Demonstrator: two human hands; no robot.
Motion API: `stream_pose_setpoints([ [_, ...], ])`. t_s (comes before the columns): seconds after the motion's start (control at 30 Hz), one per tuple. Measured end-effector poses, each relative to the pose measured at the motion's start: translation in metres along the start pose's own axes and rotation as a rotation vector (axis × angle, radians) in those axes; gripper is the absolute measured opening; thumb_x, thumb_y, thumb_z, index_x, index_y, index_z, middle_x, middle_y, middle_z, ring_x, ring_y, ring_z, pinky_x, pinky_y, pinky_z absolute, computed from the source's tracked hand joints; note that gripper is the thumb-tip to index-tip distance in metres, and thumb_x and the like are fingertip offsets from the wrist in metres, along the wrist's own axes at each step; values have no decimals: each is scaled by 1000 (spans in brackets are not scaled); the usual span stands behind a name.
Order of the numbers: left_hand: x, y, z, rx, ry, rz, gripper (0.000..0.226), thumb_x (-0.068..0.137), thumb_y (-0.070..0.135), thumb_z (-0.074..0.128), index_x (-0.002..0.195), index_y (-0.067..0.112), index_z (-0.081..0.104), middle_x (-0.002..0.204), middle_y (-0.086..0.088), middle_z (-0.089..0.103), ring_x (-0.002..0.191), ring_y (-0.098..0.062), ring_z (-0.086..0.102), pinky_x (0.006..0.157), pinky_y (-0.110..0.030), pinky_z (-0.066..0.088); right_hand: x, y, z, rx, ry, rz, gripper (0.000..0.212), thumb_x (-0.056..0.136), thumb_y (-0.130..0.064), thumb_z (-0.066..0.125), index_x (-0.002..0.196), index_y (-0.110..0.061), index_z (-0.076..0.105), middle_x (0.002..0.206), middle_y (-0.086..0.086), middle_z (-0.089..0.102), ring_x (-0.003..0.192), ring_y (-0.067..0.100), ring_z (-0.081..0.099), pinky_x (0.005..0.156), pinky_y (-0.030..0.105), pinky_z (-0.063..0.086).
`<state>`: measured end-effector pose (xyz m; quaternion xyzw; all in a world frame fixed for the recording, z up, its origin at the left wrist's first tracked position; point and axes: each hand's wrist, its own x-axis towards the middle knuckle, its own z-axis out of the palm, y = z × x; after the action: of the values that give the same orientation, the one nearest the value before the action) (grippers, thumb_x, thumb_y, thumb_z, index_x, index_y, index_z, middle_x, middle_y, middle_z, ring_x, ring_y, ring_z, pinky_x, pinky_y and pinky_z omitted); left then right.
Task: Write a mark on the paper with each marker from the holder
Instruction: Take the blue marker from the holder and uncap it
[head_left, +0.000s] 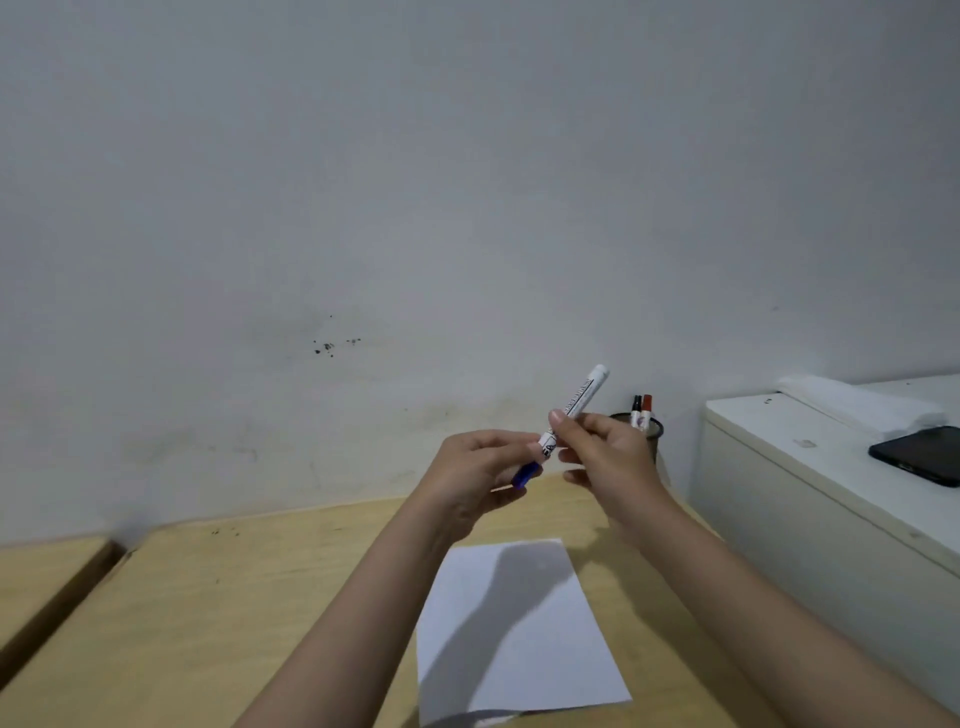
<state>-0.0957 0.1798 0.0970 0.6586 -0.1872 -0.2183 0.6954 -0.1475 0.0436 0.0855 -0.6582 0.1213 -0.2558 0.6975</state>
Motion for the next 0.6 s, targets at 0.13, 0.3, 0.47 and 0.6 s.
stream_pose_setpoints([
  [0.13, -21, -5, -15, 64, 58, 79, 14, 73, 16, 76, 86, 12, 73, 85, -5, 70, 80, -15, 66, 75, -29, 50, -9, 3, 13, 44, -18, -25, 14, 85, -24, 66, 78, -12, 67, 78, 5, 66, 74, 12, 61, 65, 26, 51],
  [0.3, -37, -8, -24, 191, 171, 203, 14, 67, 4, 79, 80, 6, 72, 74, -7, 68, 69, -16, 62, 69, -27, 51, -16, 4, 17, 135, -44, -45, 12, 85, -22, 66, 80, -12, 67, 79, 6, 66, 74, 12, 63, 65, 25, 52],
  [0.47, -43, -12, -25, 293, 231, 304, 8, 70, 8, 77, 78, 7, 74, 67, -6, 71, 60, -9, 63, 60, -21, 48, -23, 10, 23, 66, -111, -28, 19, 84, -22, 68, 80, -4, 65, 63, -1, 63, 57, 5, 60, 61, 24, 55],
  [0.6, -44, -14, -28, 332, 236, 319, 2, 74, 8, 75, 75, 10, 75, 65, -6, 71, 63, -13, 65, 72, -33, 54, -23, 13, 23, 86, -153, -74, 16, 85, -17, 66, 77, -3, 65, 58, -1, 62, 58, 10, 59, 63, 21, 55],
])
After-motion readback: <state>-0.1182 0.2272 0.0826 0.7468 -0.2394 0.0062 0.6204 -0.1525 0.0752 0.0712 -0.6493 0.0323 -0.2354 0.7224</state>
